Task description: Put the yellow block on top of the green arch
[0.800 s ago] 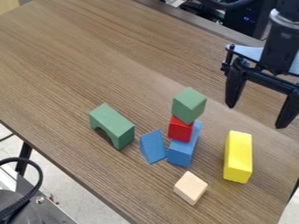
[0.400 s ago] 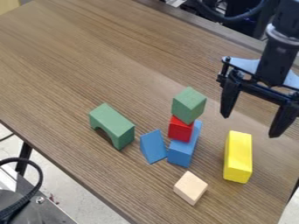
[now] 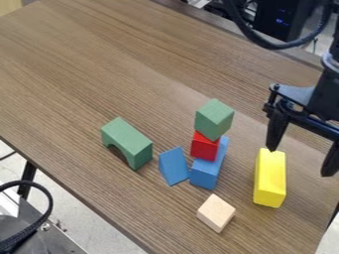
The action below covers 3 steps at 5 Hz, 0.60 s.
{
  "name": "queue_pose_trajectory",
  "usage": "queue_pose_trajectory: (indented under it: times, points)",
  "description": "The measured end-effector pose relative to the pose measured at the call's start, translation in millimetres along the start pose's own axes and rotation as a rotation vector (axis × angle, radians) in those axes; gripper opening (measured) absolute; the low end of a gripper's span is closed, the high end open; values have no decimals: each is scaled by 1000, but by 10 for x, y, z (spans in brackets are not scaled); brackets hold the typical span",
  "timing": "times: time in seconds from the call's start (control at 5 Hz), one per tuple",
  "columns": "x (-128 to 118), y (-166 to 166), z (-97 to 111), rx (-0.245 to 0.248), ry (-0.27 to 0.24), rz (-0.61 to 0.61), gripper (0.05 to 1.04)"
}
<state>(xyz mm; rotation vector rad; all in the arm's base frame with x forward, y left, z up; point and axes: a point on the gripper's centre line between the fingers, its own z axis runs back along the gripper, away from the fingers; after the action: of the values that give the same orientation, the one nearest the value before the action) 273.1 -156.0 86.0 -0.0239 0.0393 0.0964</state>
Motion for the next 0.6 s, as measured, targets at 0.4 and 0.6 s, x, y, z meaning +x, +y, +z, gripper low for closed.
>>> queue_pose_trajectory:
  times: [0.4, 0.6]
  points:
    - [-18, -22, -172, -36, 46, 69, 1001]
    - [-25, 75, -268, -17, 78, 94, 1001]
